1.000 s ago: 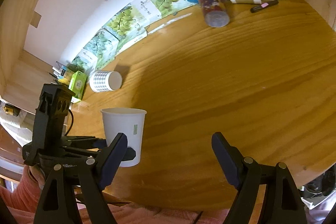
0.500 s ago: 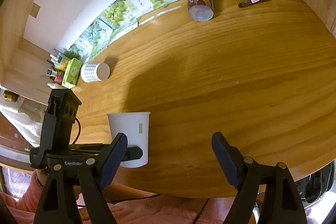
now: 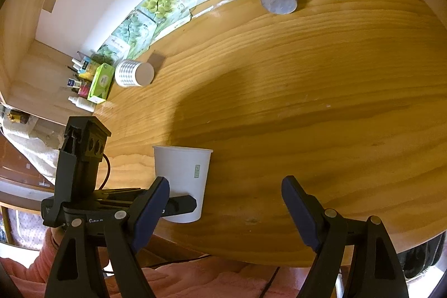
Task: Flip cup upright
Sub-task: 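Rotate the held panda cup with the left tool toward the right tool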
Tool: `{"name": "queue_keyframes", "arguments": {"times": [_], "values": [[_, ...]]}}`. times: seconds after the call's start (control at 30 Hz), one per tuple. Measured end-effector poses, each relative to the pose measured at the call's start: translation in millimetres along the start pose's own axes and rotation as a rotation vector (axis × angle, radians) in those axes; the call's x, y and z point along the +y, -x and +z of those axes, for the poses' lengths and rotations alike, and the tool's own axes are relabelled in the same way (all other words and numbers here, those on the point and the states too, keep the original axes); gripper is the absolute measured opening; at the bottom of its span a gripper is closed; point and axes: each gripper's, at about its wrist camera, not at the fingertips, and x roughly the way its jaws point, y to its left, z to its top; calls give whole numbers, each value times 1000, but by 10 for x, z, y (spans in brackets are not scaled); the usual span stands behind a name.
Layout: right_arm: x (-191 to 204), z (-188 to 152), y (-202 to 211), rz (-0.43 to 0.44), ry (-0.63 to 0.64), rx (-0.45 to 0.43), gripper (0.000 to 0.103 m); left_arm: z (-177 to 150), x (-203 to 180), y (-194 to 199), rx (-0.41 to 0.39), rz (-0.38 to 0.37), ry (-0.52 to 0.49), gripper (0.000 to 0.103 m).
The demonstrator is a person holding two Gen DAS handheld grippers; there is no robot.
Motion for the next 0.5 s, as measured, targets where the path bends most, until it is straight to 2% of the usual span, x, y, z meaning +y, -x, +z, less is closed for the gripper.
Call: {"name": "queue_keyframes", "arguments": {"times": [0.2,0.5], "values": [[25,-6,-112,41,-10,40,83,-18,-23,64,-8,-16,-36,83],[44,29,-333,96,-73,94,83,-67,29,269,-32,6,-83,83]]}}
